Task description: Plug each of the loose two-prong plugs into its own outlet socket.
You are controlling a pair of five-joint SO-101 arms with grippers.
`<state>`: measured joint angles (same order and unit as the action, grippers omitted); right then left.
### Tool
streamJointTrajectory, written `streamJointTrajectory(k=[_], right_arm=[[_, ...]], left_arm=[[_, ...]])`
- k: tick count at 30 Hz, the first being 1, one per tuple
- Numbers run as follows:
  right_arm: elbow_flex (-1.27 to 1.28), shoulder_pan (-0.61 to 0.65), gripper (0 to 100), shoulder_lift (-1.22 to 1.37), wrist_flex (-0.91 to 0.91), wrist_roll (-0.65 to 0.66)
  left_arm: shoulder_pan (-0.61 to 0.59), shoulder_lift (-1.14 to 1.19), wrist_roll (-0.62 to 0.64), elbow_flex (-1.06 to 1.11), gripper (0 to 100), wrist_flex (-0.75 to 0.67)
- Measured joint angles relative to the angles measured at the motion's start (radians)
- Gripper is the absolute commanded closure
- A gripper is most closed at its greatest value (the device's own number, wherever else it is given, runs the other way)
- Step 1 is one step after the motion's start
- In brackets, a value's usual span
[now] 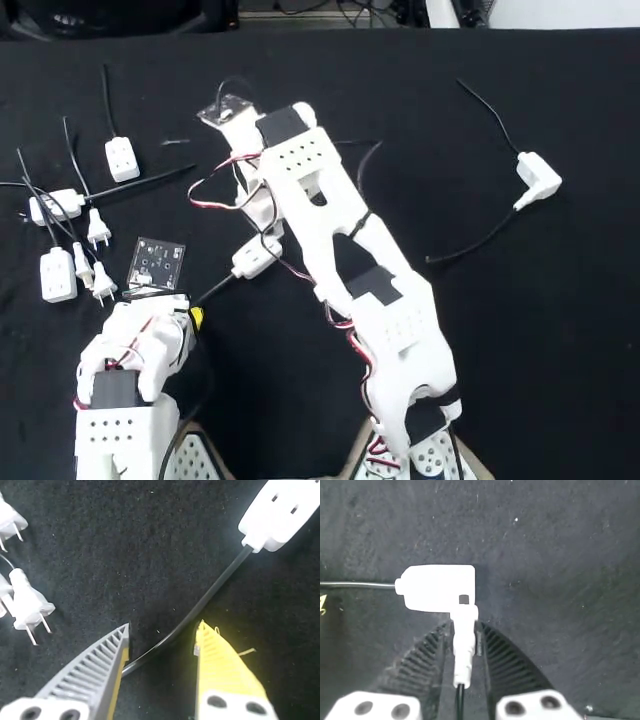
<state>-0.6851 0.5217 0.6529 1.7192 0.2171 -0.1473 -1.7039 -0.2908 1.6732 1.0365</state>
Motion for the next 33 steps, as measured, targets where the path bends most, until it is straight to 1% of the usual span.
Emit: streamJointTrajectory(k=[11,15,19,23,33], right_arm=[[-0.071,-0.002,98.8,0.132,0.002,0.000],[-0.077,-0.002,98.8,0.133,0.002,0.000],[-0.077,-0.002,98.8,0.133,0.002,-0.031],[-0.078,0.034,98.8,0.135,0.002,-0.041],[-0.078,0.046,98.8,0.135,0.002,-0.026]], left_arm=[[0.000,0.000,0.000,0.000,78,0.000],[0.000,0.000,0.000,0.000,78,0.000],[0.000,0.000,0.000,0.000,78,0.000],[0.000,0.000,0.000,0.000,78,0.000],[0.000,0.000,0.000,0.000,78,0.000]])
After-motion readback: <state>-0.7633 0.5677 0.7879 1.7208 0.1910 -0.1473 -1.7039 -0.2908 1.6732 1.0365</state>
